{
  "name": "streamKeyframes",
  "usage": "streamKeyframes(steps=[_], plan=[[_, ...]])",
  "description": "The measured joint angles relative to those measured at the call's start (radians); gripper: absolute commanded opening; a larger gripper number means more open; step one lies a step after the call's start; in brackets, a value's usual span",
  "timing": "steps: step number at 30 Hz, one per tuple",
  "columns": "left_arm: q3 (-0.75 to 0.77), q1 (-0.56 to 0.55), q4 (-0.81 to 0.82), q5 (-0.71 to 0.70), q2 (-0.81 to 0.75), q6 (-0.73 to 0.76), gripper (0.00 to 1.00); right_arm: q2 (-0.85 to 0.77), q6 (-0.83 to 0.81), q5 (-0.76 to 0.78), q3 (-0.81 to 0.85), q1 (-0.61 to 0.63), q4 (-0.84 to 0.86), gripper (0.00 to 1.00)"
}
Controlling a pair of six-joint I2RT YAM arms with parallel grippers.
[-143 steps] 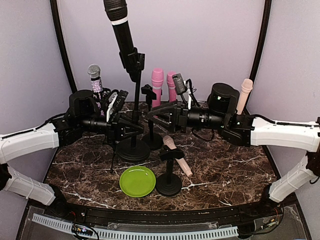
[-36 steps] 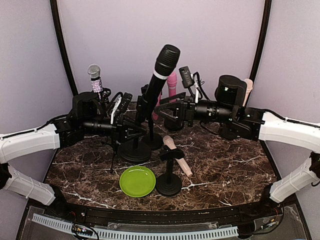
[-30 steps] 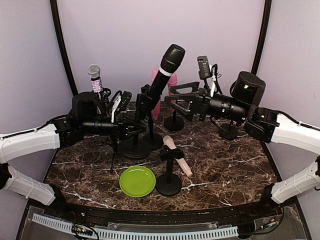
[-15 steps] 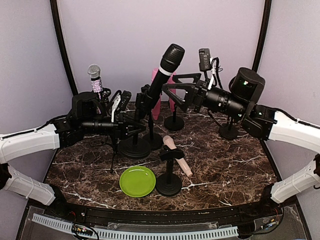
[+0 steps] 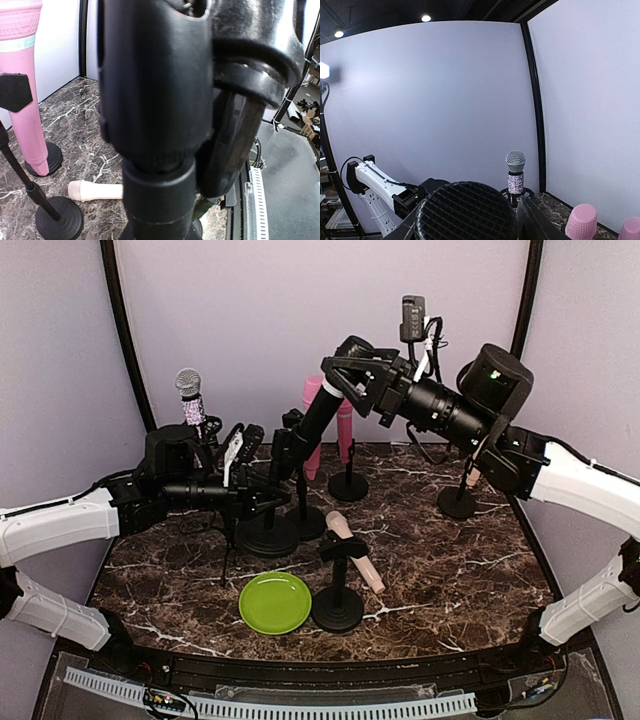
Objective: Remove the microphone from the stand
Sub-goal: Place the microphone stand with the microphone at the center of the board.
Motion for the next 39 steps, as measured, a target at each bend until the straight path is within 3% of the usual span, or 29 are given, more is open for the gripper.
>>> streamKeyframes(steps=[4, 9, 16, 28, 39], plan=[[0.008, 0.0, -0.025, -0.031, 0.002, 0.039, 0.0, 0.018, -0.008, 0.007, 0.015, 0.0, -0.003, 0.37], [0.096, -0.011, -0.078, -0.085, 0.051, 0.077, 0.0, 0.006, -0.035, 0.034, 0.016, -0.007, -0.004, 0.3], [0.385, -0.111, -0.138, -0.235, 0.246, 0.158, 0.0, -0.114, -0.119, 0.101, 0.017, -0.036, -0.065, 0.27], [0.818, -0.254, -0.114, -0.272, 0.659, 0.213, 0.0, -0.406, -0.255, 0.355, -0.105, -0.043, -0.262, 0.25], [0.905, -0.316, 0.028, -0.194, 0.935, 0.189, 0.0, -0.547, -0.256, 0.51, -0.261, -0.047, -0.449, 0.24]])
